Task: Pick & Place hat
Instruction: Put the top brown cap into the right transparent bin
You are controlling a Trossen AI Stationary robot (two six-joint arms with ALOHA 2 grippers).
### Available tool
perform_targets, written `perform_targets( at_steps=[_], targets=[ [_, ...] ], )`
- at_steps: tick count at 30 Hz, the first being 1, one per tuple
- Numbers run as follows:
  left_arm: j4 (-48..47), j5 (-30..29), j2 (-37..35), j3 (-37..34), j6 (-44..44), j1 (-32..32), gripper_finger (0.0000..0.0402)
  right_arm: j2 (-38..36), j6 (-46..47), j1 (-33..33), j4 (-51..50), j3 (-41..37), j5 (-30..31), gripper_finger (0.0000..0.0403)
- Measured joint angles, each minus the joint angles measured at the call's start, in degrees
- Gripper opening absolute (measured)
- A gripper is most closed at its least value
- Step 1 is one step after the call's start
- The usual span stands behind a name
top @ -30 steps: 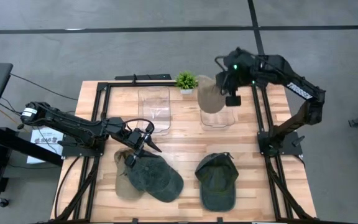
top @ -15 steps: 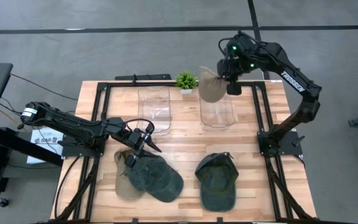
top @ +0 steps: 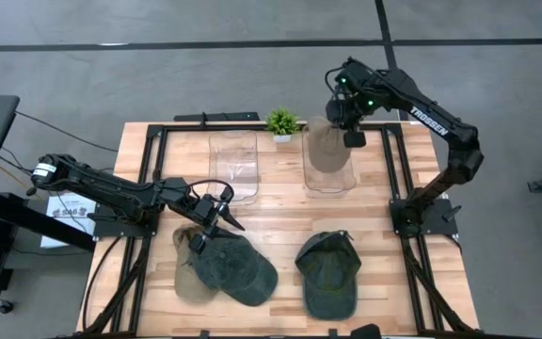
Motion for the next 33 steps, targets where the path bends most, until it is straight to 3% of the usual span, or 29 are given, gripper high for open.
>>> perform_targets(
  at_steps=[11,33],
  targets=[
    [0.0,0.0,0.0,0.0,0.0,0.0,0.0100,0.0,-6.6,-0.9,5.0,-8.0,0.0,0.0019],
    [0.0,-1.5,0.0,0.0,0.0,0.0,0.0100,0.0,-3.2,-4.5,10.4,-10.9,2.5,0.0022]
  ],
)
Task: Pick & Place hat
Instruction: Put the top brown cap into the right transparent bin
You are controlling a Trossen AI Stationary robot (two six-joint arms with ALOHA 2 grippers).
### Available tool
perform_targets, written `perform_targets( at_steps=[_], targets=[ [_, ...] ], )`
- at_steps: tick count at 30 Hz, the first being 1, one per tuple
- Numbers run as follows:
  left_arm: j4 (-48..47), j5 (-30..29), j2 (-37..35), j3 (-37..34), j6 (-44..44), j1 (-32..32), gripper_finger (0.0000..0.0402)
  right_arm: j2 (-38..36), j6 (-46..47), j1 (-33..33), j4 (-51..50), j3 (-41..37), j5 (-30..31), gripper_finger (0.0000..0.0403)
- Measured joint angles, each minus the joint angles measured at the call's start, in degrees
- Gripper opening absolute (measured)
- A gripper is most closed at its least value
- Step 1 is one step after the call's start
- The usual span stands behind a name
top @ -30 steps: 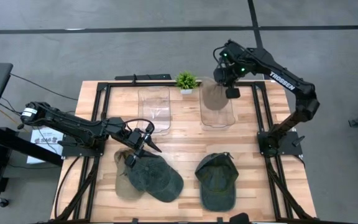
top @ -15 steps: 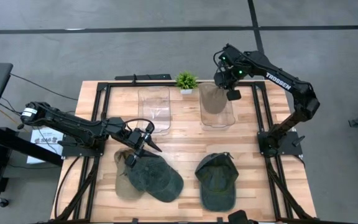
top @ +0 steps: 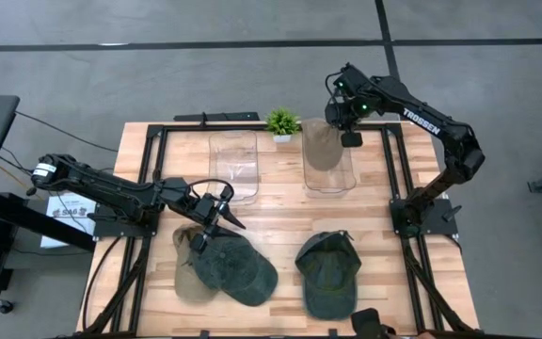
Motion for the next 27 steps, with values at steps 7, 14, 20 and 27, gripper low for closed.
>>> perform_targets(
  at_steps=[7,14,20,27],
  targets=[
    [0.0,0.0,0.0,0.0,0.0,0.0,0.0100,0.0,4.2,0.5,0.8,0.0,0.0,0.0047],
    [0.0,0.0,0.0,0.0,0.0,0.0,0.0100,0.0,7.5,0.5,0.8,0.0,0.4,0.0052],
    [0.0,0.0,0.0,0.0,0.0,0.0,0.0100,0.0,10.3,0.5,0.1,0.0,0.4,0.0053],
    [0.0,0.0,0.0,0.0,0.0,0.0,0.0100,0.0,11.2,0.5,-0.5,0.0,-0.5,0.0074]
  ],
)
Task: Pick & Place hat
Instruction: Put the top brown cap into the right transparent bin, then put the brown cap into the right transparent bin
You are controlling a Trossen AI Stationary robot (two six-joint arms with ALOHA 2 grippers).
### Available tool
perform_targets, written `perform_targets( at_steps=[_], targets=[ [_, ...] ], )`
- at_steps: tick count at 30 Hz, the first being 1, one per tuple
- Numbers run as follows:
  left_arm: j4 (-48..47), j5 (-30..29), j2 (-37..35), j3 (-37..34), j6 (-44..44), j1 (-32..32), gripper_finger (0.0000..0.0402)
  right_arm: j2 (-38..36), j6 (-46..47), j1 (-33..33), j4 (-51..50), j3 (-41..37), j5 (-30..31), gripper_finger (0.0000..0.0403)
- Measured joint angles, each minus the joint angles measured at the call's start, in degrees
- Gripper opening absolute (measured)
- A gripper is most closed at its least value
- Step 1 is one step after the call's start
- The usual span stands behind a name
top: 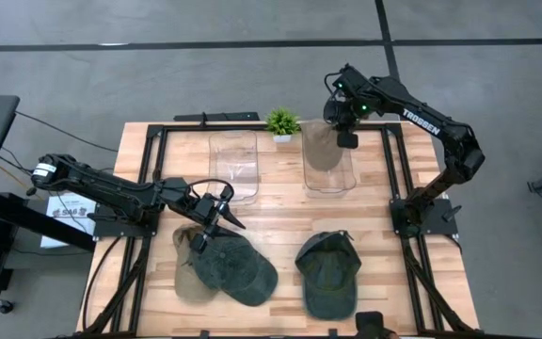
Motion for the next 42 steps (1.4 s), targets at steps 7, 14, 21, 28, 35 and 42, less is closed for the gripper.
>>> perform_targets(
  at_steps=[7,14,21,28,35,42],
  targets=[
    [0.0,0.0,0.0,0.0,0.0,0.0,0.0100,0.0,0.5,0.6,0.8,0.0,-0.5,0.0150],
    [0.0,0.0,0.0,0.0,0.0,0.0,0.0100,0.0,1.3,0.8,2.6,0.0,1.1,0.0232],
    [0.0,0.0,0.0,0.0,0.0,0.0,0.0100,-0.1,1.5,0.8,5.4,0.0,5.5,0.0255],
    [0.0,0.0,0.0,0.0,0.0,0.0,0.0100,-0.2,3.3,0.9,2.9,5.9,7.0,0.0255],
    [-0.3,0.0,0.0,0.0,0.0,0.0,0.0100,-0.3,6.5,4.4,-3.2,14.1,3.9,0.0255],
    [-0.6,0.0,0.0,-0.4,-1.4,-0.1,0.0100,-1.6,11.1,11.8,-9.4,15.5,7.3,0.0247]
  ],
)
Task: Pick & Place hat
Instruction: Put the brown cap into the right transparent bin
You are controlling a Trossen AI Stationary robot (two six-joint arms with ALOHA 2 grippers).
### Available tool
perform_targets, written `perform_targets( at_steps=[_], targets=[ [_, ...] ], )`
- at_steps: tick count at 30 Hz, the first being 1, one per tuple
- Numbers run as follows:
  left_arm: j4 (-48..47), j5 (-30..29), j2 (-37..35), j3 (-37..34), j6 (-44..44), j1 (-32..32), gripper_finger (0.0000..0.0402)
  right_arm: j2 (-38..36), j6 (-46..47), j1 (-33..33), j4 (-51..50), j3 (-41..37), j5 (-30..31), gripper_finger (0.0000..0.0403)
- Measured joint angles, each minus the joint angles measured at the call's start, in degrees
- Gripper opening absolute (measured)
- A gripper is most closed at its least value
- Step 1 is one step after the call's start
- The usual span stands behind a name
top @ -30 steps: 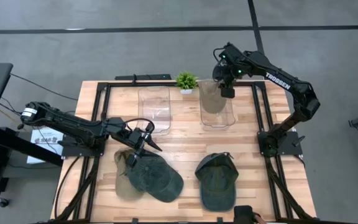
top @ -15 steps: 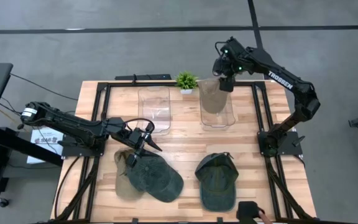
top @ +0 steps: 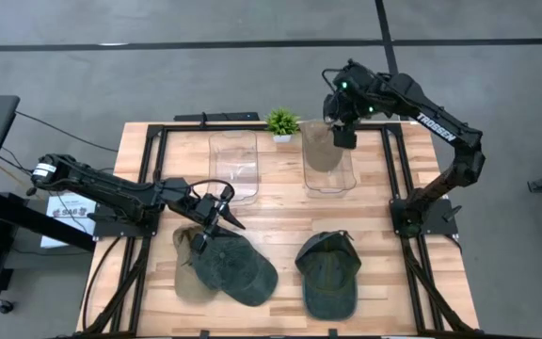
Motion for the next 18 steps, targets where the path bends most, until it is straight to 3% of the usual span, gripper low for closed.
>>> perform_targets(
  at_steps=[8,14,18],
  targets=[
    [0.2,0.0,0.0,-1.6,-0.6,-0.1,0.0100,-4.2,10.8,13.3,-5.2,0.0,0.8,0.0188],
    [0.2,0.4,0.0,-2.0,-3.7,-1.7,0.0100,-7.8,20.6,24.9,-6.2,-1.1,-9.2,0.0150],
    [0.2,0.9,0.0,-2.0,-3.6,-4.0,0.0100,-11.2,28.0,34.5,-1.1,-8.4,-1.6,0.0136]
  ],
)
